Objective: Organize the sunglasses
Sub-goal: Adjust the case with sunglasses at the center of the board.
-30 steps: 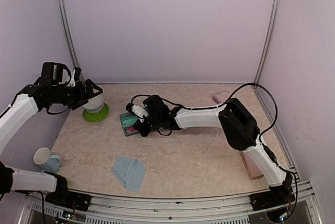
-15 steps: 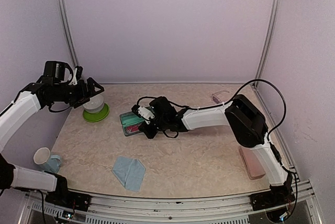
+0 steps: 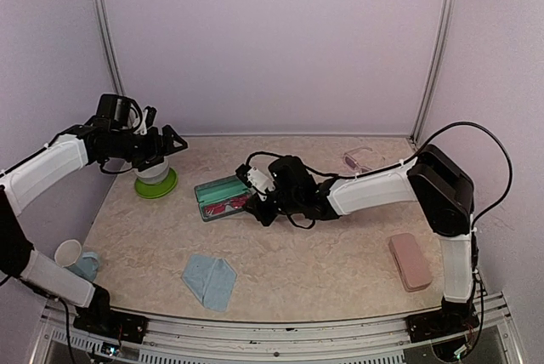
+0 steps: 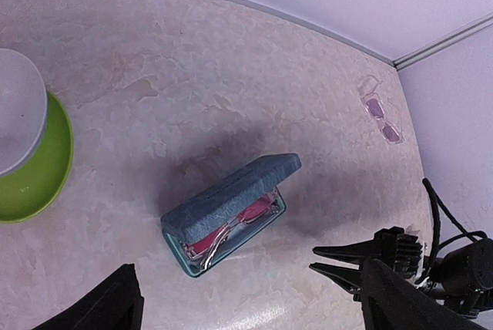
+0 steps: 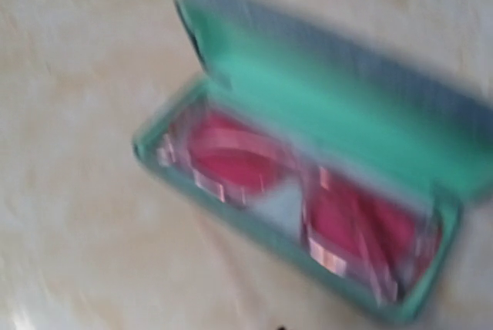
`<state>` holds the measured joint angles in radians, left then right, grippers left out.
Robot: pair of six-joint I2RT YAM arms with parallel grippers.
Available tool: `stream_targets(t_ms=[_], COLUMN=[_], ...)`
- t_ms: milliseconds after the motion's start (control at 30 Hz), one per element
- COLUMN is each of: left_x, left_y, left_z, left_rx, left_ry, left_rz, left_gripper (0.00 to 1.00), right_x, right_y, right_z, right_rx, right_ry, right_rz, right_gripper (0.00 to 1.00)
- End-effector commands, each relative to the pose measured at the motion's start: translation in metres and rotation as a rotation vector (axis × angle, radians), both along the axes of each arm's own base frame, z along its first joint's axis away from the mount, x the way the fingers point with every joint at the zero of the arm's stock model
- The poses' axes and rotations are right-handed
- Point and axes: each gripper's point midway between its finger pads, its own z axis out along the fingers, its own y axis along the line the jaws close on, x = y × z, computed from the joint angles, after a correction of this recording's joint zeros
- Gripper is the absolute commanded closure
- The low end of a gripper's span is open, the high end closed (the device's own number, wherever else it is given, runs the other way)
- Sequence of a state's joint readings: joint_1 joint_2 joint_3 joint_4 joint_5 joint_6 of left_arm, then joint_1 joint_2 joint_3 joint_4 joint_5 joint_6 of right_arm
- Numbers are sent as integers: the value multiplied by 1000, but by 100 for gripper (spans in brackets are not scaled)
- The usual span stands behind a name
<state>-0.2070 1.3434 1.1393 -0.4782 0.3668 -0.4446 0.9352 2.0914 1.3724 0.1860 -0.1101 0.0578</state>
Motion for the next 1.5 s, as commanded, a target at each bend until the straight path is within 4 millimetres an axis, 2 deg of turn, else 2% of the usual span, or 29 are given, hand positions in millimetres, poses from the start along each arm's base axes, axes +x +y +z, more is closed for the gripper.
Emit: stream_targets(t_ms=[0, 200, 267, 400, 467, 533, 633, 867, 1067, 1267, 1467], left_x=[28, 54, 61, 72, 72, 65, 54, 32, 9, -12, -9], left_y=[-4, -13, -17, -23, -22, -34, -41, -48, -56, -67, -62], left_z=[-7, -52, -76, -108, -127, -147, -164, -182, -186, -180, -169], left_rx=[51, 68, 80, 111, 138, 183, 204, 240, 245, 233, 254], left_ry=[-16, 108, 173, 273, 340, 392, 439, 488, 507, 503, 456], left_rz=[8, -13, -26, -48, -59, -104, -134, -157, -175, -193, -173], left_gripper=[5, 12, 16, 21, 29, 35, 38, 42, 43, 43, 42], right_x=[0, -8, -12, -19, -21, -22, -24, -26, -27, -26, -18], right_y=[-21, -45, -52, -66, -70, -75, -79, -81, -80, -75, -68], right_z=[-4, -15, -17, -21, -21, -18, -19, -19, -22, -24, -29], right_rx=[-10, -57, -63, -75, -75, -74, -79, -69, -66, -64, -83], right_ry=[32, 59, 69, 87, 88, 85, 86, 95, 102, 104, 90], right_rz=[-88, -135, -148, -169, -180, -190, -198, -206, -202, -198, -198], right_gripper=[83, 83, 83, 84, 84, 84, 84, 82, 75, 67, 65])
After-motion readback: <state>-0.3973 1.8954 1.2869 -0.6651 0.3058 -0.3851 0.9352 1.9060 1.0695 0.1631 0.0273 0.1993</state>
